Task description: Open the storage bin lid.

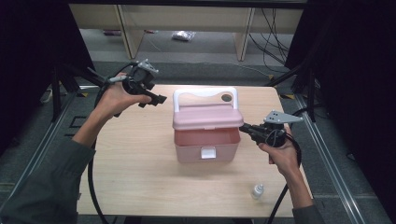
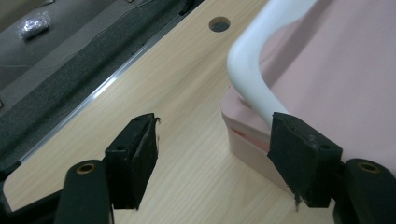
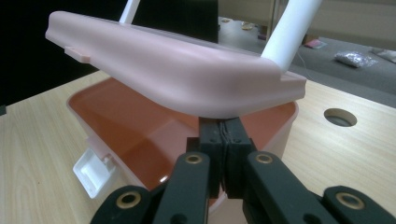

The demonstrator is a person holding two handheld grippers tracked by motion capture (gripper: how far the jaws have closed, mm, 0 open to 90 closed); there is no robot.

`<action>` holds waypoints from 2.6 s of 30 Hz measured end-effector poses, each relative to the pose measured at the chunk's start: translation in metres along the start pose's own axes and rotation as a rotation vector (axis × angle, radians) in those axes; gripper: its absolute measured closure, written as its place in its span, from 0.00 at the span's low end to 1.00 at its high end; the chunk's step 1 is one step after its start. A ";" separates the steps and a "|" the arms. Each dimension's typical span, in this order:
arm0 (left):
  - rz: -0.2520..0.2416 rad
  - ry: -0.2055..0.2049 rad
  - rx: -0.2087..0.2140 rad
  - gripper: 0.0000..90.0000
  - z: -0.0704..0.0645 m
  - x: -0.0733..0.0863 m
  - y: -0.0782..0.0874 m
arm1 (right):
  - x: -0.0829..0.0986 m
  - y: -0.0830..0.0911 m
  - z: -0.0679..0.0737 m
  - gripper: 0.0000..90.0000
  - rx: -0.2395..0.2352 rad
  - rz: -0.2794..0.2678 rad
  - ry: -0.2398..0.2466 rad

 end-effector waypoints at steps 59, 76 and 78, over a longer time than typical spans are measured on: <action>-0.067 0.077 0.132 0.55 -0.103 0.057 -0.084 | -0.030 -0.003 0.006 0.97 0.004 -0.052 -0.011; -0.093 0.075 0.127 0.57 -0.113 0.059 -0.078 | -0.035 -0.017 -0.014 0.98 0.026 -0.037 -0.044; -0.095 0.069 0.131 0.57 -0.114 0.059 -0.077 | -0.037 -0.020 -0.017 0.98 0.040 -0.039 -0.031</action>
Point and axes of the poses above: each handheld gripper's, and its own axes: y roughly backward along the jaws, x roughly out of its underside, z roughly to its left, the point moved 8 cm from there along -y, roughly forward along the jaws, and after that the axes turned 15 degrees about -y, right-handed, at the moved point
